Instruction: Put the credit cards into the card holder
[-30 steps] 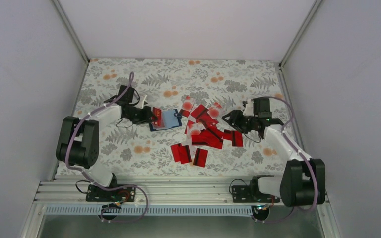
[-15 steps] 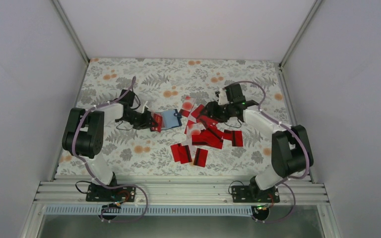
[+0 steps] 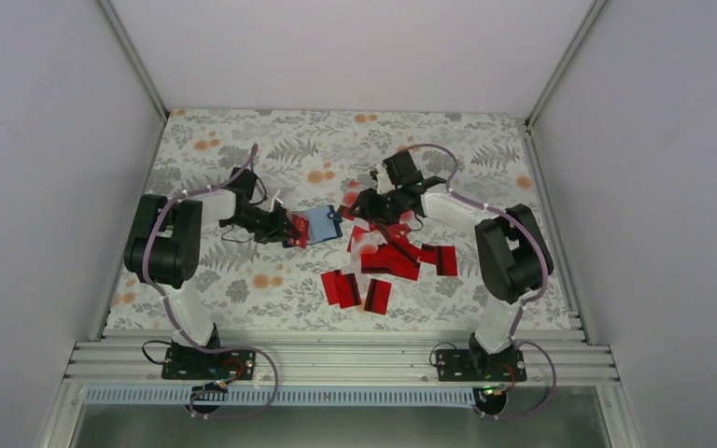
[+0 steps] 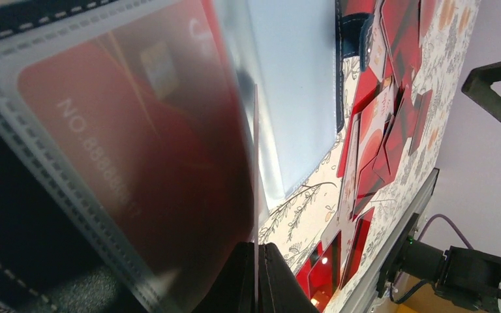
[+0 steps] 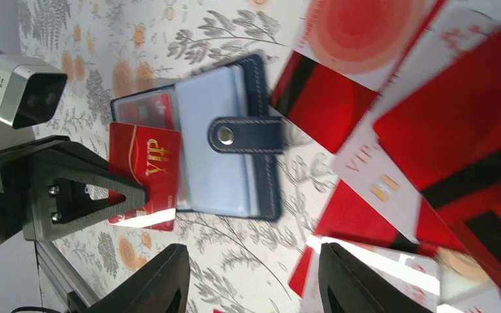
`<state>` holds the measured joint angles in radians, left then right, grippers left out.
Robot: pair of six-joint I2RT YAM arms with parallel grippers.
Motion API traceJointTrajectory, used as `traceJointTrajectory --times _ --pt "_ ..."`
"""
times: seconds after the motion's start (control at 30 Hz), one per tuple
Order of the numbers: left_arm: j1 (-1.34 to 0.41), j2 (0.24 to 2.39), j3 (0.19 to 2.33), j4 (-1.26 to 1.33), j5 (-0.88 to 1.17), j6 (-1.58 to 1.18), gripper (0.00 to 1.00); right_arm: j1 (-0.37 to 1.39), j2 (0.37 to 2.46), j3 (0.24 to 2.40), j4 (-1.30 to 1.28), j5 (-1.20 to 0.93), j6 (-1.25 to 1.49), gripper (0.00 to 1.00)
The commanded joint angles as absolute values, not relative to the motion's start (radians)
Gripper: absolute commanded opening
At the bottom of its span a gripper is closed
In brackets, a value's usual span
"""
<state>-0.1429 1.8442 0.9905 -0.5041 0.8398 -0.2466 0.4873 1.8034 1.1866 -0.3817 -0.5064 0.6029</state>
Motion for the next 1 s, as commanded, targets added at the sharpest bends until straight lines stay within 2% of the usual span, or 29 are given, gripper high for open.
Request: traceJointTrajectory --times 0.0,0.3,0.97 --pt "-0.14 1.872 1.022 -0.504 0.876 -0.256 0.02 0.53 1.867 1.277 -0.369 -0.491 0.581 0.51" --pt "-0.143 1.902 1.04 -0.489 0.886 -0.262 0.02 0.556 2.035 1.398 -0.394 -0.528 0.537 0.49" --pt "-0.143 1.935 1.076 -0.409 0.908 -0.312 0.02 0.587 2.213 1.515 -0.496 -0.549 0.473 0.41"
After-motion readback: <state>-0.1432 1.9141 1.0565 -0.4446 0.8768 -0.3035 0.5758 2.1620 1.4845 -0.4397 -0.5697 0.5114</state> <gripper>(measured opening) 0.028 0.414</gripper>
